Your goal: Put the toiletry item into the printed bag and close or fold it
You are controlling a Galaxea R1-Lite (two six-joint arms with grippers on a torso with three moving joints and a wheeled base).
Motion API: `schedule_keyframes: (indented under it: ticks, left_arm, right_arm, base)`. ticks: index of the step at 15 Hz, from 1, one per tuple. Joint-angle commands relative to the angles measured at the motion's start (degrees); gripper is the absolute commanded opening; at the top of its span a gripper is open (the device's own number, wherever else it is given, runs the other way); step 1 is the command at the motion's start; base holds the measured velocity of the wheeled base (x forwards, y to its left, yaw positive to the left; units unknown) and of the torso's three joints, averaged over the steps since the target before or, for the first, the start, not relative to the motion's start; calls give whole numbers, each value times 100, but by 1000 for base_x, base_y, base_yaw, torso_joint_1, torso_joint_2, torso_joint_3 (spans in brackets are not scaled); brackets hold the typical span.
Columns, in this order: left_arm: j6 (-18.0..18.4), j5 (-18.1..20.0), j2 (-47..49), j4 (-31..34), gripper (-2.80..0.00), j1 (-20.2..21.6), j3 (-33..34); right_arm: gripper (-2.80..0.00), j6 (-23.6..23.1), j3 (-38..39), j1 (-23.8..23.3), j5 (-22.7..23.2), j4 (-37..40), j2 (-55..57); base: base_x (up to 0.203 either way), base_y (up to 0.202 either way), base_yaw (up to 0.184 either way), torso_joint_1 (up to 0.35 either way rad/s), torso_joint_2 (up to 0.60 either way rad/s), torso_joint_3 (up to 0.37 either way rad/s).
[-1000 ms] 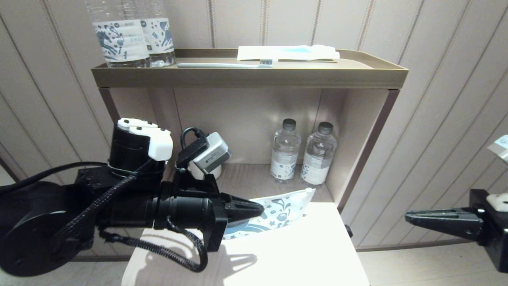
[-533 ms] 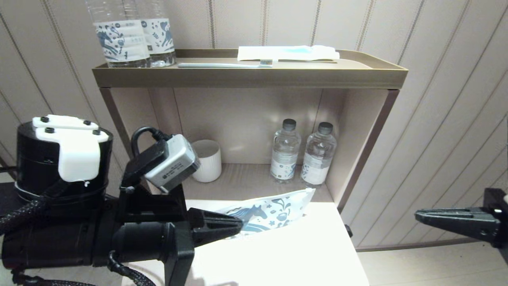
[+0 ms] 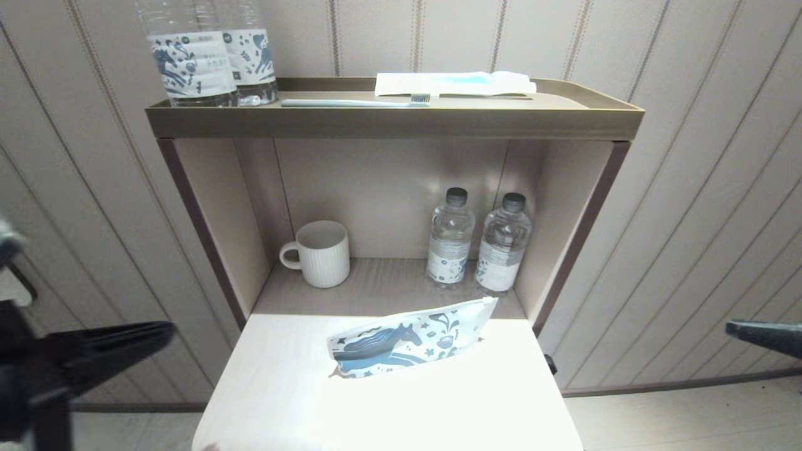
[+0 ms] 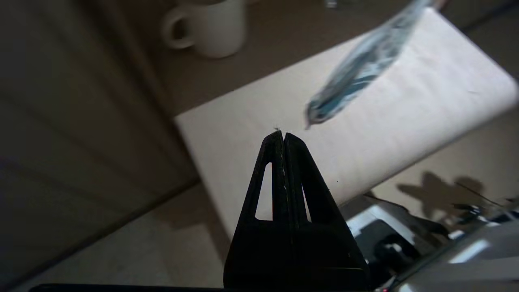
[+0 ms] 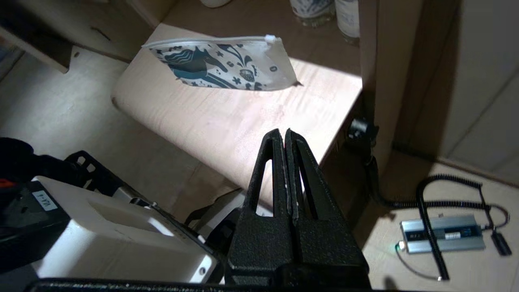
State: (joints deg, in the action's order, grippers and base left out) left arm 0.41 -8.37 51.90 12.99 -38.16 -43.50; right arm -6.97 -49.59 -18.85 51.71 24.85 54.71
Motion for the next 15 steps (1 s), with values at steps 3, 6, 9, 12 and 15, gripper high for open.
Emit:
schedule_keyframes:
  ticks: [3,6,9,12,15]
  left_arm:
    - [-535,-2069,-2189,2490,-280,1212,-163]
    - [-1607,-2399,-2513,3133,-280,2287,61]
    - [-1626,-2349,-2648,3094,-280,2487,251]
    - [-1482,-1837,-3124,2611,-280,3651,1293]
    - [-745,-656,-3419,26,-280,4057,3315]
  right_arm:
    - [-280,0,-565,-338,-433,2257,-1262]
    - [-280,-11,-1006,-316,-798,3757,-2142]
    - [-280,-12,-969,-178,-869,4029,-2312]
    - [-280,-100,-605,290,-1146,4813,-3589]
    - [-280,-616,57,550,-1667,5251,-3968]
  base:
    - [0,0,0,0,0,0]
    - [0,0,0,0,0,0]
    - [0,0,0,0,0,0]
    - [0,0,0,0,0,0]
    - [0,0,0,0,0,0]
